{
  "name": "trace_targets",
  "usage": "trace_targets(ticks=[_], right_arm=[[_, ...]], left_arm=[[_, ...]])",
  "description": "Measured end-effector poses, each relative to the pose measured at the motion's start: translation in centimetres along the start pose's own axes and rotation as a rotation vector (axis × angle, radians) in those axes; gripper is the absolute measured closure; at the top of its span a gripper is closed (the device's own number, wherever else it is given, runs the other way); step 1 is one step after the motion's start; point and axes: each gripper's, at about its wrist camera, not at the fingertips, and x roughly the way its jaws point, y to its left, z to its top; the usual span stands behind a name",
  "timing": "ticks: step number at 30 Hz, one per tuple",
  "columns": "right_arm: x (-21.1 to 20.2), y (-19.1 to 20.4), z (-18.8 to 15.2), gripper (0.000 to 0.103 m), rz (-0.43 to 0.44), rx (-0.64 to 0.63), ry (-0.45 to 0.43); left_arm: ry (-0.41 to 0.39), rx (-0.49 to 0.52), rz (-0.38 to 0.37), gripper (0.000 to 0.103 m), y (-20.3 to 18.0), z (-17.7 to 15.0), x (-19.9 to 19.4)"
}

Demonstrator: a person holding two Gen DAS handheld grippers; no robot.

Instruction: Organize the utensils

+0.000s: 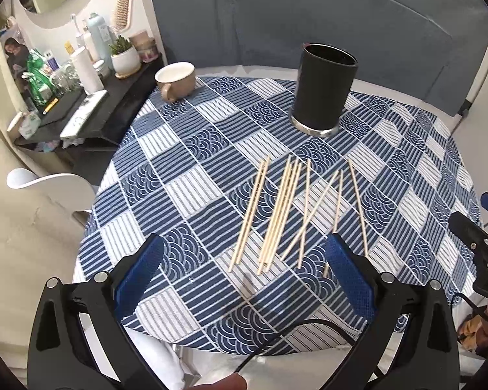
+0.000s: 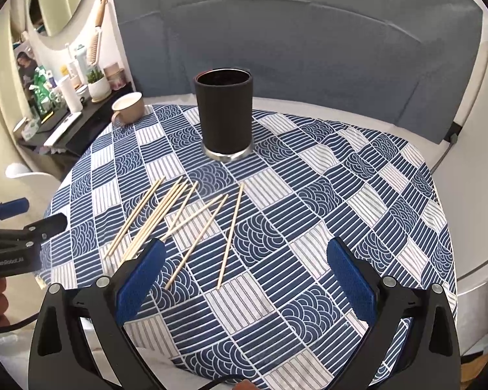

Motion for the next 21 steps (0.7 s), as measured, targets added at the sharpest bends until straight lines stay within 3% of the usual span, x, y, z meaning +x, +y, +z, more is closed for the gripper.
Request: trace_targets(ticks=[21], right_arm=[[0.4, 1.1, 0.5, 0.008, -0.036, -0.009, 0.019]], left_arm=[[0.021, 0.012, -0.014, 0.006, 1.0, 0.8, 1.0]])
